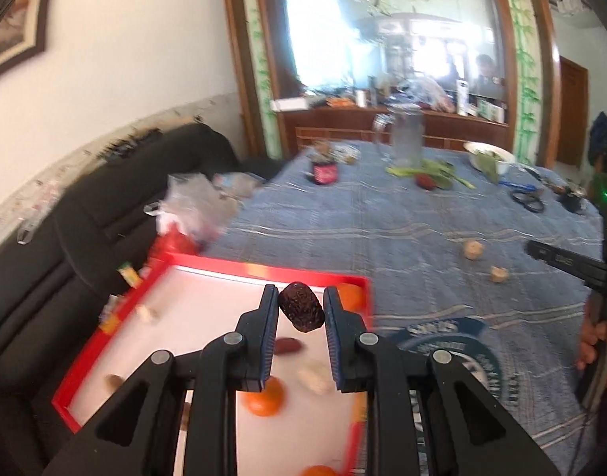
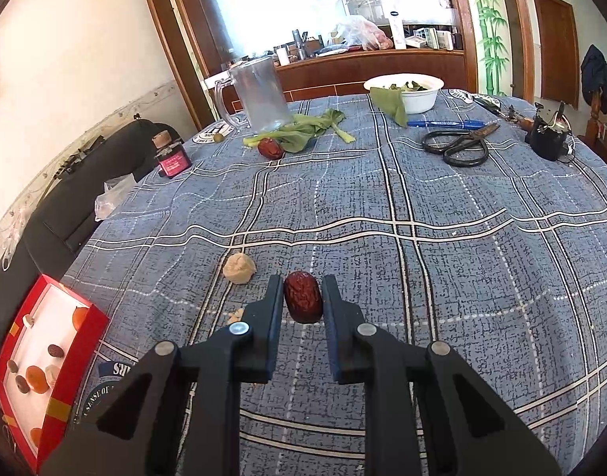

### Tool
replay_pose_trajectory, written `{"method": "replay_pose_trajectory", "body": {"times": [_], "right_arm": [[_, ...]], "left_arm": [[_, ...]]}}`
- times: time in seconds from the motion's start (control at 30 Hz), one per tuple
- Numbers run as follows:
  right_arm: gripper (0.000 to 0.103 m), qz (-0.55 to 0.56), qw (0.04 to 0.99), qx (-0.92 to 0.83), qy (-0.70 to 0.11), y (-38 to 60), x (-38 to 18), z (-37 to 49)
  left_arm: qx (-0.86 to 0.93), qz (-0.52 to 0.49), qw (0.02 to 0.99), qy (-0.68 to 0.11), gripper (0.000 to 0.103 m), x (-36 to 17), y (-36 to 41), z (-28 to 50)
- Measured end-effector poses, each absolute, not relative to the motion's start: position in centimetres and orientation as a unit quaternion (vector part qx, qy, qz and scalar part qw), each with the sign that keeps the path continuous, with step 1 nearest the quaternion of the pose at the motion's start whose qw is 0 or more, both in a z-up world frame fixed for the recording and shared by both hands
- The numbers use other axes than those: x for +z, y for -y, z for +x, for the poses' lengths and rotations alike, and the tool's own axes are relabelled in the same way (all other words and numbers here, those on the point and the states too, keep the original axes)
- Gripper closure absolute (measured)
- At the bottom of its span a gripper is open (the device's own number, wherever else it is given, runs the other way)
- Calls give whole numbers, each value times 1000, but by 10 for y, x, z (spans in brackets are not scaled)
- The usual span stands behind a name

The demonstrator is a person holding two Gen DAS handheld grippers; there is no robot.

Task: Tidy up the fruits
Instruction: 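Carry the red dates in both tools over the red tray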

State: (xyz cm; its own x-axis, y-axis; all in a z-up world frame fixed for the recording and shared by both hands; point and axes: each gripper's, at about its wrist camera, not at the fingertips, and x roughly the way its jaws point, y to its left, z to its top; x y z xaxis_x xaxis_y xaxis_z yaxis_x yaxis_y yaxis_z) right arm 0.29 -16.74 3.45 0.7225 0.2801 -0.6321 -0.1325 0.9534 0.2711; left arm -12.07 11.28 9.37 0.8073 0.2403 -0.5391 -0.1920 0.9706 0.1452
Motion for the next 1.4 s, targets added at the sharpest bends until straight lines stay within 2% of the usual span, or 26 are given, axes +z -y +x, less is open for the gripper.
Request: {"method": "replay_pose_trajectory", "body": {"times": [0.23,0.8,1.4], "right_arm": [[82,100,923,115,-354,166,35,2],[81,52,928,145,-339,127,39,-13],[81,4,892,329,-310,-13,76,-87]], "left_arm": [[186,49,944,-268,81,99,-151,-132],[251,15,929,-273,81,90,-225,-159],[272,-1,923,-273,81,85,-250,-167]]}}
